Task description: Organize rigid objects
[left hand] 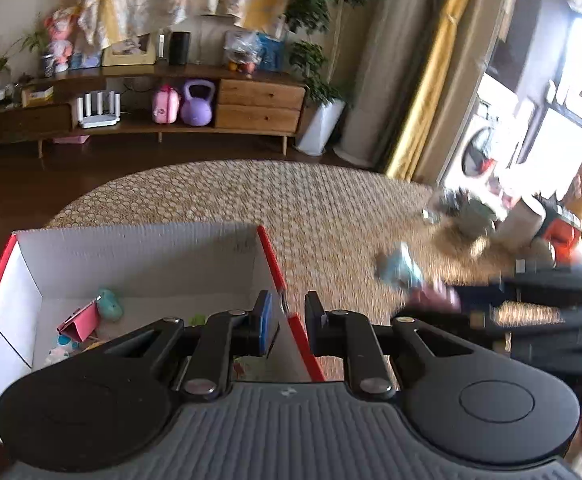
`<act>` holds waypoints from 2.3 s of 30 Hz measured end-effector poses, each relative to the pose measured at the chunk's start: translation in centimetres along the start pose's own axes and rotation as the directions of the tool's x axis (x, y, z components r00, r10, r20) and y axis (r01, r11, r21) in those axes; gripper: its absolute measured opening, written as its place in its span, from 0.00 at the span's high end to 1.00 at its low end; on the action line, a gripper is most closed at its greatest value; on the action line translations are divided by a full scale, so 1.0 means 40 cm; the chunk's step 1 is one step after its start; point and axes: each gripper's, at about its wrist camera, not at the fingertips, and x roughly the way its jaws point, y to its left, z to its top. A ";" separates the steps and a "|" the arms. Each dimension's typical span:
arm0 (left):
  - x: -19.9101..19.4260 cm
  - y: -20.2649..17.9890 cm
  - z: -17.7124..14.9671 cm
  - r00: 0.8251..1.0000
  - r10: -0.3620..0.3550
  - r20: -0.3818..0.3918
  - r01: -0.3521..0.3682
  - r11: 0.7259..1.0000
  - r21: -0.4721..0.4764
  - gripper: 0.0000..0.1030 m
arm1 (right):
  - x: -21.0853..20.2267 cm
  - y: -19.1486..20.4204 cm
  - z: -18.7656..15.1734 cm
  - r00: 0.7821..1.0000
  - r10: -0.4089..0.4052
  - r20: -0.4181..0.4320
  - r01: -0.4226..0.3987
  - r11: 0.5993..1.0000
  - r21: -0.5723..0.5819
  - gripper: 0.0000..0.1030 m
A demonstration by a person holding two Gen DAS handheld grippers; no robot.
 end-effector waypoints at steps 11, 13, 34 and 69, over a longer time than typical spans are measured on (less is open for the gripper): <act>0.029 -0.167 -0.120 0.994 -0.075 -0.074 0.085 0.987 0.133 0.63 | -0.038 -0.104 -0.067 0.996 -0.088 -0.027 0.089 0.994 0.062 0.68; 0.041 -0.188 -0.146 0.993 -0.083 -0.083 0.093 0.988 0.120 0.38 | -0.041 -0.122 -0.082 0.995 -0.089 -0.032 0.092 0.993 0.075 0.68; 0.215 -0.263 -0.299 0.978 0.154 -0.137 -0.152 0.988 0.029 0.35 | -0.043 -0.213 -0.169 0.996 -0.054 -0.077 0.063 0.991 0.119 0.68; 0.066 -0.241 -0.176 0.997 0.059 0.042 -0.061 0.997 0.051 0.76 | -0.059 -0.175 -0.130 0.995 -0.078 -0.059 0.083 0.993 0.085 0.68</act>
